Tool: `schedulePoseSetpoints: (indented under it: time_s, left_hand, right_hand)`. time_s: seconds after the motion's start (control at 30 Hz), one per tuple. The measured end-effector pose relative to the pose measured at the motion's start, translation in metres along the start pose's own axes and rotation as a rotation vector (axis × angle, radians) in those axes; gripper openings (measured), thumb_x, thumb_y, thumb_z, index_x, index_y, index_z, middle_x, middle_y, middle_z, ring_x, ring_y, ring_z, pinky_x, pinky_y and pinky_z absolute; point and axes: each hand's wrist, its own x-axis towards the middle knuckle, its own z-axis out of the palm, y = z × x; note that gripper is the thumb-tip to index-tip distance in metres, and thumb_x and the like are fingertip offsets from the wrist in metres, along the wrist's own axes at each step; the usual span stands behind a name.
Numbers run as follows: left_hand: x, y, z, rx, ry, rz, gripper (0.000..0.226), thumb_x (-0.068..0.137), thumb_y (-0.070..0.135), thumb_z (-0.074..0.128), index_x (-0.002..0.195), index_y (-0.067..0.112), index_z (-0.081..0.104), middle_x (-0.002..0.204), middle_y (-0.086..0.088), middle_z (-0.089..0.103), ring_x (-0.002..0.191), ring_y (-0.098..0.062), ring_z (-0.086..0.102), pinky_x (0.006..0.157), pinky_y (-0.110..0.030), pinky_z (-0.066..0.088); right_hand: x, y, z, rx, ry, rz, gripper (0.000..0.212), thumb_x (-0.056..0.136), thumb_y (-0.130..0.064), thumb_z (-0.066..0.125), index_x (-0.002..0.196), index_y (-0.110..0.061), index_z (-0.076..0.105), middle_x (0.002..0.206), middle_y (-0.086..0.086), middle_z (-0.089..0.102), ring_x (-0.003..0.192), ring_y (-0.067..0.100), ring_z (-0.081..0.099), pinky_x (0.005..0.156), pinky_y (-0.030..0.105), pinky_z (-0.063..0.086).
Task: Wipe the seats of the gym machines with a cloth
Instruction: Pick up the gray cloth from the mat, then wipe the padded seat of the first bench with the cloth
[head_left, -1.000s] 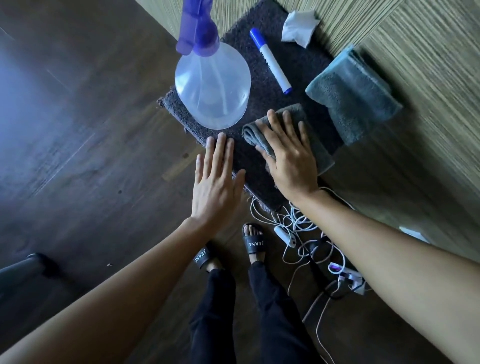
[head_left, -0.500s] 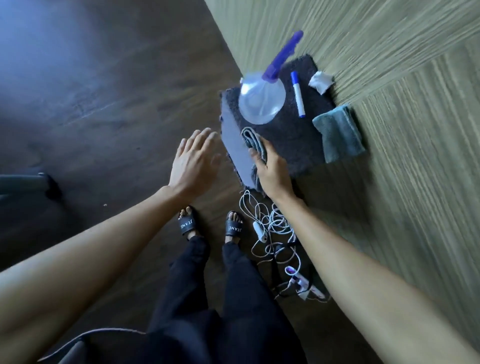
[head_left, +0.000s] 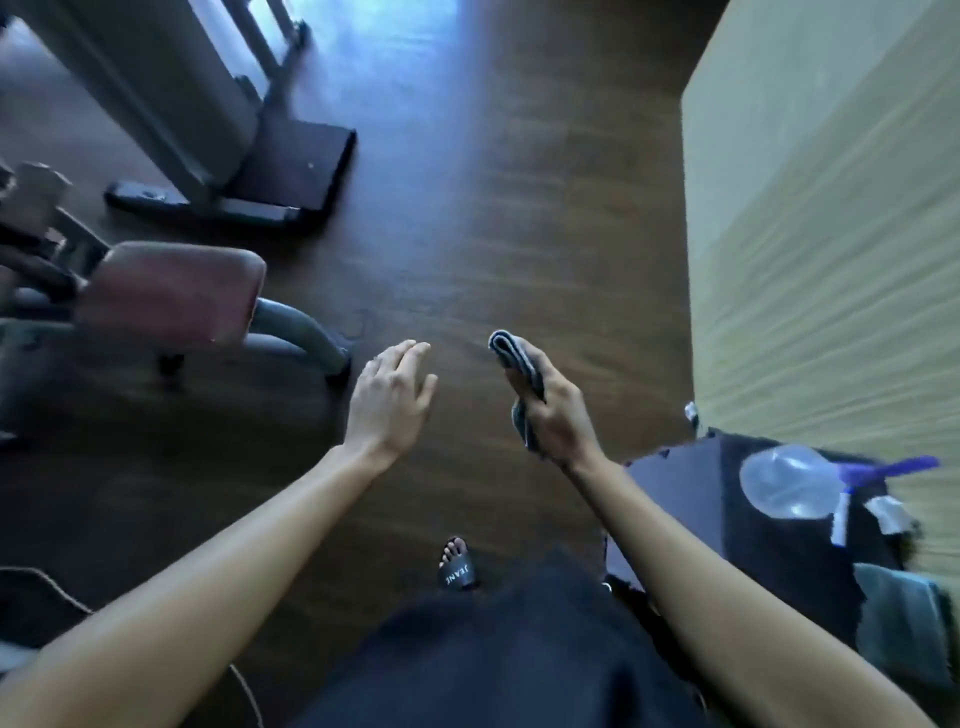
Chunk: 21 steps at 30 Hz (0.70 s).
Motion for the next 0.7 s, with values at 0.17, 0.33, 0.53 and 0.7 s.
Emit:
schedulePoseSetpoints:
  time_s: [0.17,0.33,0.53,0.7]
  left_hand:
    - [0.032,-0.082,-0.054,0.0,0.141,-0.177,0.041,0.094,0.025,0.058,0.133,0.014,0.056,0.139,-0.007,0.056,0.13,-0.025,0.048,0.113,-0.04,0.035]
    - [0.062,-0.156,-0.082,-0.032,0.253,-0.381,0.041,0.091,0.023,0.06,0.131,0.013,0.059,0.135,-0.006,0.059,0.127,-0.026,0.052,0.11,-0.043,0.037]
    - [0.107,-0.246,-0.094,-0.042,0.385,-0.651,0.037,0.088,0.021,0.062,0.124,0.011,0.064,0.126,-0.007,0.065,0.115,-0.028,0.059,0.103,-0.04,0.045]
    - [0.157,-0.315,-0.083,-0.161,0.473,-0.924,0.037,0.081,0.02,0.06,0.115,0.006,0.068,0.115,-0.011,0.069,0.107,-0.032,0.064,0.096,-0.042,0.049]
  right_hand:
    - [0.078,-0.052,0.079,-0.022,-0.173,-0.063,0.034,0.101,-0.03,0.055,0.135,-0.036,0.053,0.056,-0.013,0.057,0.043,0.004,0.053,0.05,0.018,0.042]
    - [0.159,-0.096,0.163,-0.054,-0.385,-0.143,0.029,0.1,-0.03,0.055,0.128,-0.039,0.056,0.059,-0.008,0.06,0.042,0.004,0.05,0.049,0.018,0.043]
    - [0.268,-0.125,0.262,-0.127,-0.653,-0.169,0.028,0.102,-0.029,0.052,0.123,-0.046,0.056,0.052,-0.003,0.057,0.037,0.014,0.048,0.04,0.021,0.039]
    - [0.354,-0.142,0.35,-0.182,-0.84,-0.165,0.035,0.102,-0.023,0.05,0.121,-0.052,0.056,0.057,-0.01,0.062,0.033,0.013,0.046,0.038,0.021,0.036]
